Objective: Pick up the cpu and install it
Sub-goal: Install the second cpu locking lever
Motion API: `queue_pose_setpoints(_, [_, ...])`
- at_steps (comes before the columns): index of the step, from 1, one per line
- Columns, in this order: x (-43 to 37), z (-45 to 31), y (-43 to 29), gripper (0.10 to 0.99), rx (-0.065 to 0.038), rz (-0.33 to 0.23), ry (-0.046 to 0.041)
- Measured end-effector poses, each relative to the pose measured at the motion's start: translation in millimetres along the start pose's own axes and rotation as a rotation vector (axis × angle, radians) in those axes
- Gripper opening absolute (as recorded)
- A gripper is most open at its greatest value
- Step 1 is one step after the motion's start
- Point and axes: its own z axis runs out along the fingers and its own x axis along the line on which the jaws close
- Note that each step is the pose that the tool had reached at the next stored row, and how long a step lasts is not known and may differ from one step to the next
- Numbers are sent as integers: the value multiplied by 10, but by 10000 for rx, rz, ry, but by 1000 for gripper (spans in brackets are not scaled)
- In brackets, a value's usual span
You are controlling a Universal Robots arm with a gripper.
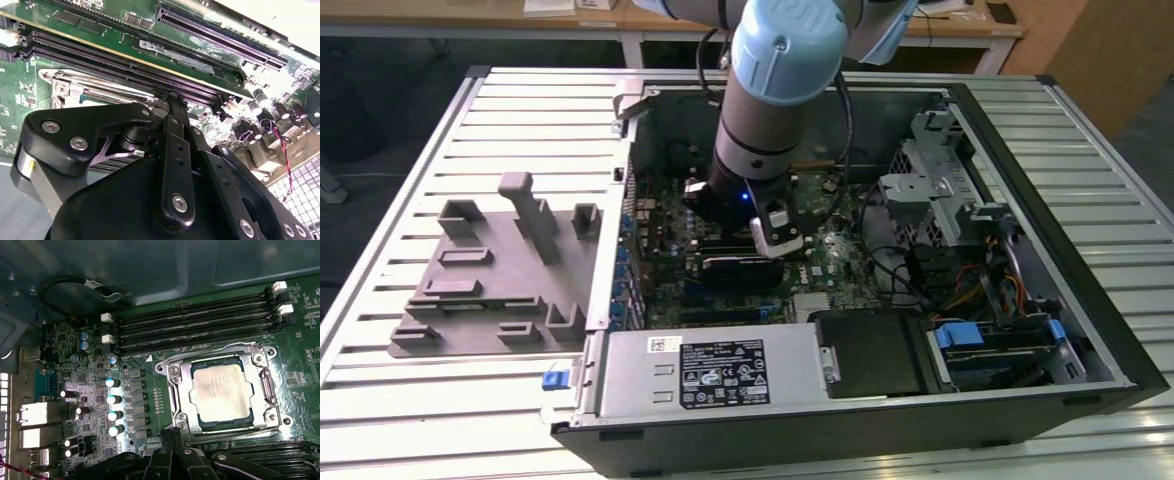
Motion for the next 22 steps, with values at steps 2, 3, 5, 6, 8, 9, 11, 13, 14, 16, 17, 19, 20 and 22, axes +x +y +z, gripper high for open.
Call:
queue_pose_setpoints(2, [5,-28,5,106,1,1,1])
queue_pose_setpoints(3, [8,-49,10,106,-1,0,2])
queue_pose_setpoints(5, [15,-96,20,106,-2,0,2])
queue_pose_setpoints(6, [19,-122,25,106,-2,1,2])
queue_pose_setpoints(8, [28,-178,36,106,-2,1,1])
queue_pose_setpoints(9, [32,-202,41,106,-1,1,2])
queue_pose_setpoints(11, [36,-229,46,106,-1,1,2])
queue_pose_setpoints(13, [38,-240,49,106,-3,1,1])
queue_pose_setpoints(14, [39,-252,51,106,-3,0,1])
queue_pose_setpoints(16, [46,-290,59,106,-1,2,2])
queue_pose_setpoints(17, [49,-310,63,106,-1,1,2])
queue_pose_setpoints(19, [50,-323,66,106,7,2,-1])
queue_pose_setpoints(20, [47,-323,66,106,20,9,-5])
queue_pose_setpoints(22, [47,-324,65,106,27,31,-108])
